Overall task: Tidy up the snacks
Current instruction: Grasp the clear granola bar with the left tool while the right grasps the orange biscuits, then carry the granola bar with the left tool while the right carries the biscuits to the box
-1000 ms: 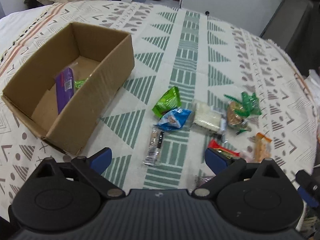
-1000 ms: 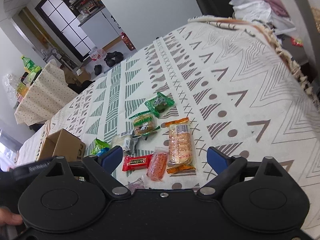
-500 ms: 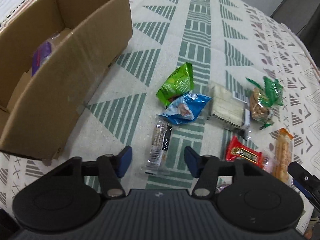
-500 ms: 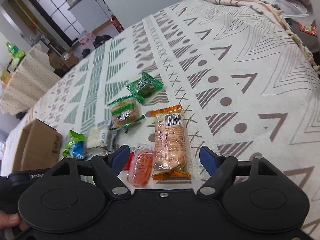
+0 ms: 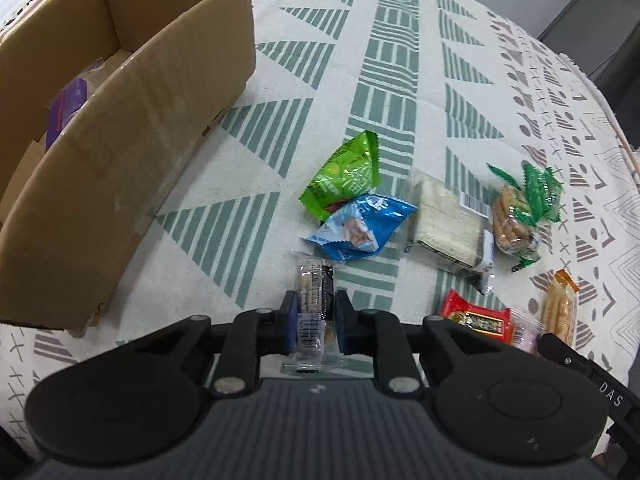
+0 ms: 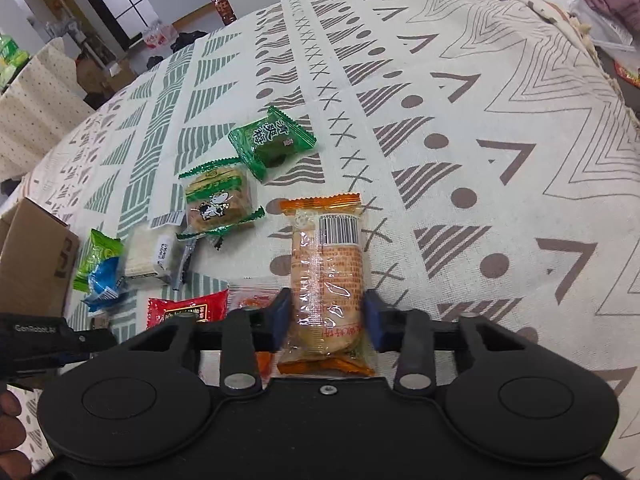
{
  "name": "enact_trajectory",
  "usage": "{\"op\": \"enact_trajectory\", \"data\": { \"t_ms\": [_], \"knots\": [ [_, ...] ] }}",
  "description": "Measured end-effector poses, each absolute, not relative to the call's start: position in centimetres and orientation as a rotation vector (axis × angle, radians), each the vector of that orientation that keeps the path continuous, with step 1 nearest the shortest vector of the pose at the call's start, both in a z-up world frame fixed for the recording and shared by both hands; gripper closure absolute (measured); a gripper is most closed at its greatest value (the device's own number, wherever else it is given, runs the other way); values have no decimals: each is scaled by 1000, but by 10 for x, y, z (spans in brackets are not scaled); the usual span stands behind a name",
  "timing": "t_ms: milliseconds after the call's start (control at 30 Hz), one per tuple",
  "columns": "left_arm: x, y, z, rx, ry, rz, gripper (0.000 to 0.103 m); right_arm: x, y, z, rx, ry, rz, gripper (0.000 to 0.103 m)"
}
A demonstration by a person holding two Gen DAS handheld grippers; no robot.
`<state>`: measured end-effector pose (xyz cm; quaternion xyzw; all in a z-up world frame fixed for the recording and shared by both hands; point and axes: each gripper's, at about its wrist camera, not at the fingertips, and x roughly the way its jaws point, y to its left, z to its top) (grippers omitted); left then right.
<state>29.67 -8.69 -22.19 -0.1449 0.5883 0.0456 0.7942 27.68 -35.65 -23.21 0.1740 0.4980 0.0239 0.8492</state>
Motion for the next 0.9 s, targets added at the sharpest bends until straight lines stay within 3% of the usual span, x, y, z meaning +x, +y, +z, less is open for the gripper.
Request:
{"op": "enact_trajectory", "data": {
  "t_ms": [900],
  "knots": [
    [254,-57,-138,-380,999,-10,85,232,-316,-125,372,841,91,68]
  ]
}}
